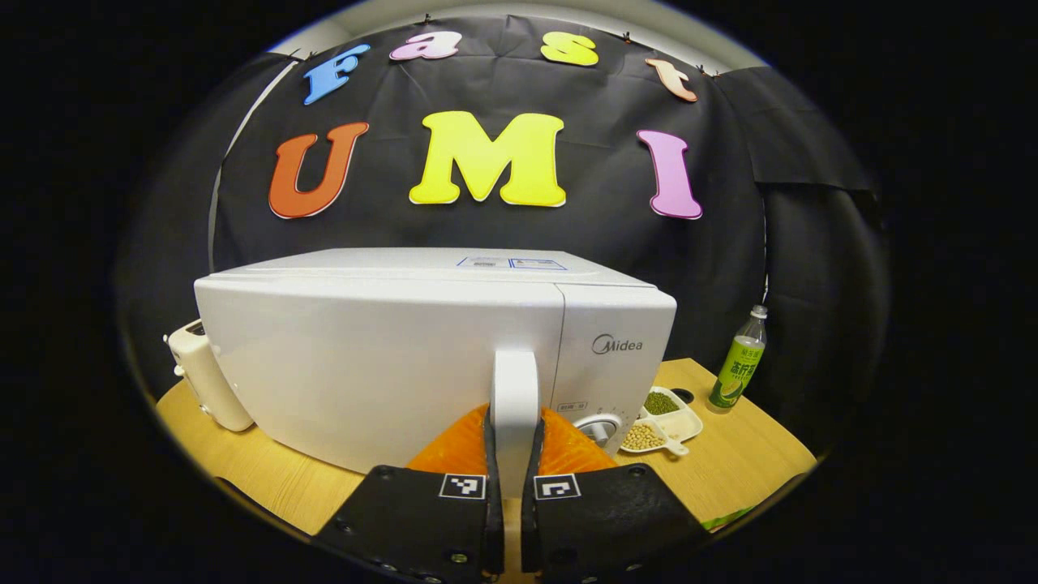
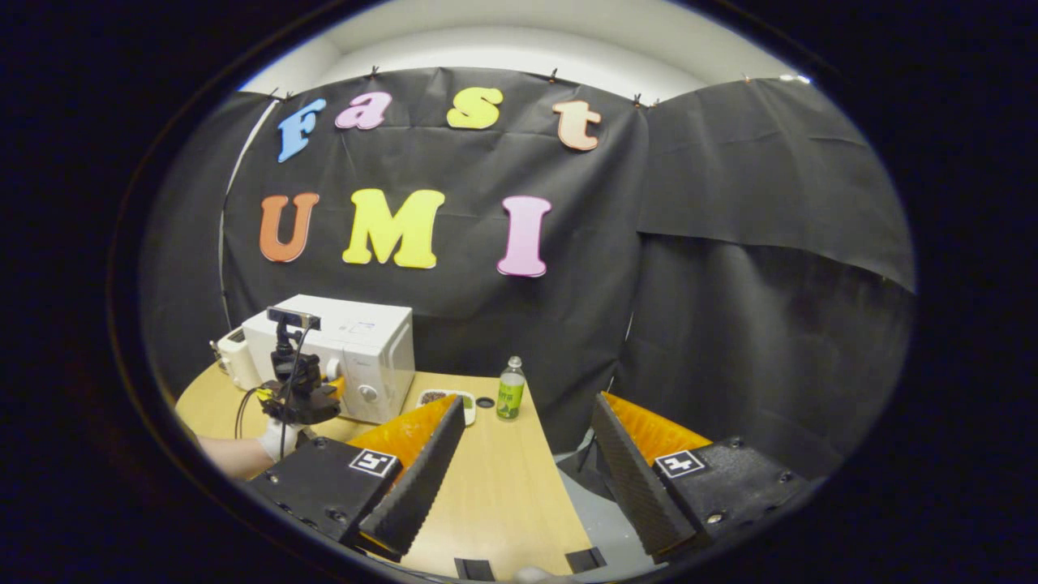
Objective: Open the microwave oven with the left hand, put the food in, and close the microwave oven.
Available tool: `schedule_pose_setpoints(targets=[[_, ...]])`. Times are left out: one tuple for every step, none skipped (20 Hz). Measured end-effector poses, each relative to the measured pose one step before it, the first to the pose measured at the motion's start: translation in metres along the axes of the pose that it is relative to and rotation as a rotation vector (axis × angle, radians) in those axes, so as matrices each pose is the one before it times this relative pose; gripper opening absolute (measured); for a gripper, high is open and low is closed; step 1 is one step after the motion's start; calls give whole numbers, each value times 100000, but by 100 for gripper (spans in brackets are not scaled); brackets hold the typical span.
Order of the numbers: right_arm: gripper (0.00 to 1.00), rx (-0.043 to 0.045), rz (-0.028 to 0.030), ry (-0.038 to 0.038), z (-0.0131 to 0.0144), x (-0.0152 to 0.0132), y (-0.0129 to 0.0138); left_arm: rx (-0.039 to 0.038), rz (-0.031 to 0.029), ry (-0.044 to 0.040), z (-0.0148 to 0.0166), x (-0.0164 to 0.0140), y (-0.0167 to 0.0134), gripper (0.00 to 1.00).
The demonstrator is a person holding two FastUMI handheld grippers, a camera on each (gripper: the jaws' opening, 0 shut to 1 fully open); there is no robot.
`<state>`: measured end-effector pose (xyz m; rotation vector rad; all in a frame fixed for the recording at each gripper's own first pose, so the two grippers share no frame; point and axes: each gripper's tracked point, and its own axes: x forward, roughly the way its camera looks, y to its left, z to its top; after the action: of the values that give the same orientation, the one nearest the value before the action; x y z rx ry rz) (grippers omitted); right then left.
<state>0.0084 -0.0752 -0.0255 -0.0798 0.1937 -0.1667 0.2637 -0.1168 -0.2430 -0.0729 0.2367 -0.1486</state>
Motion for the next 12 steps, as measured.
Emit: schedule_pose_setpoints(targets=[[100,157,614,-474,105,64,103,-549,-929,241,24,-69,26,7],[94,-136,373,-375,169,52,170,-238,-959,570,-14,-76,-72,7],[94,64,337,-388,33,172,48,-165,-603,296,-92,9,-8,7],[94,210,414,-54,68,20,162,570,-216,567,33,-95,15,8],[94,140,172,-233,-92,-54,76,249,266,247,-357,-883,15,7],[95,-659,-414,-274,142,-17,-51,1322,-254,-939,-365,-1140,164,7],[94,-808,-174,64,-255,-38,-3,1461,-909,-2647,221,-779,-4,0],[94,-1087,257,413,-242,-10,141,217,-373,180,-351,-1147,170,7],[94,-993,468,355,-295,-109,237,395,-793,-308,-267,-1173,190,7],[94,-376,529,382,-150,7,262,1094,-813,43,-299,-975,196,11],[94,254,957,297,-110,-28,322,1311,-533,435,-266,-979,170,13],[94,299,905,268,-59,-45,389,2204,2367,913,-304,-1021,933,20]])
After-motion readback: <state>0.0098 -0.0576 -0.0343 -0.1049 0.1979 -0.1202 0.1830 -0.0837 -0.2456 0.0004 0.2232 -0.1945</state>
